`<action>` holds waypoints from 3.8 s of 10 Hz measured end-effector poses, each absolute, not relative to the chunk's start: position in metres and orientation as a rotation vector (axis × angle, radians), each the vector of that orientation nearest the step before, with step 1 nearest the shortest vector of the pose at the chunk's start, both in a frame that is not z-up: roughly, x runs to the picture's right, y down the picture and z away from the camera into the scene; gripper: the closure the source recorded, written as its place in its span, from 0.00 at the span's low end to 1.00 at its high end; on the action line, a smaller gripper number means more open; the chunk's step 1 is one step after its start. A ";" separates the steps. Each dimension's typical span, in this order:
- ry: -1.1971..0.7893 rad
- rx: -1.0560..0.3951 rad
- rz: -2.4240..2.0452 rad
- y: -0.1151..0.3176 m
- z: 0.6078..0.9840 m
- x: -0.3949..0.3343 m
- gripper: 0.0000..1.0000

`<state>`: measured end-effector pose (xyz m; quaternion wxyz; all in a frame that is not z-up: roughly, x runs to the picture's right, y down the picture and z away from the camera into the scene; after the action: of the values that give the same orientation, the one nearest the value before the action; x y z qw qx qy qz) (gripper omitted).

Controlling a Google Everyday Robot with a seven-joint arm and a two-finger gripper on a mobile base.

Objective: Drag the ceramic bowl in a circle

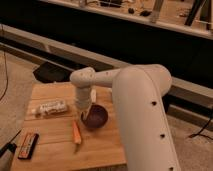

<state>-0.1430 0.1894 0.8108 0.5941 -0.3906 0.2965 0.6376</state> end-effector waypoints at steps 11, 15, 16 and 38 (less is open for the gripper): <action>0.935 -0.835 1.593 0.288 0.727 -0.021 0.82; 0.977 -0.723 1.641 0.264 0.731 0.042 0.82; 0.977 -0.693 1.645 0.254 0.734 0.054 0.82; 0.670 -0.683 1.273 0.202 0.824 -0.114 0.82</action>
<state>-0.1138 0.2017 0.8237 0.6993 -0.3065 0.3007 0.5714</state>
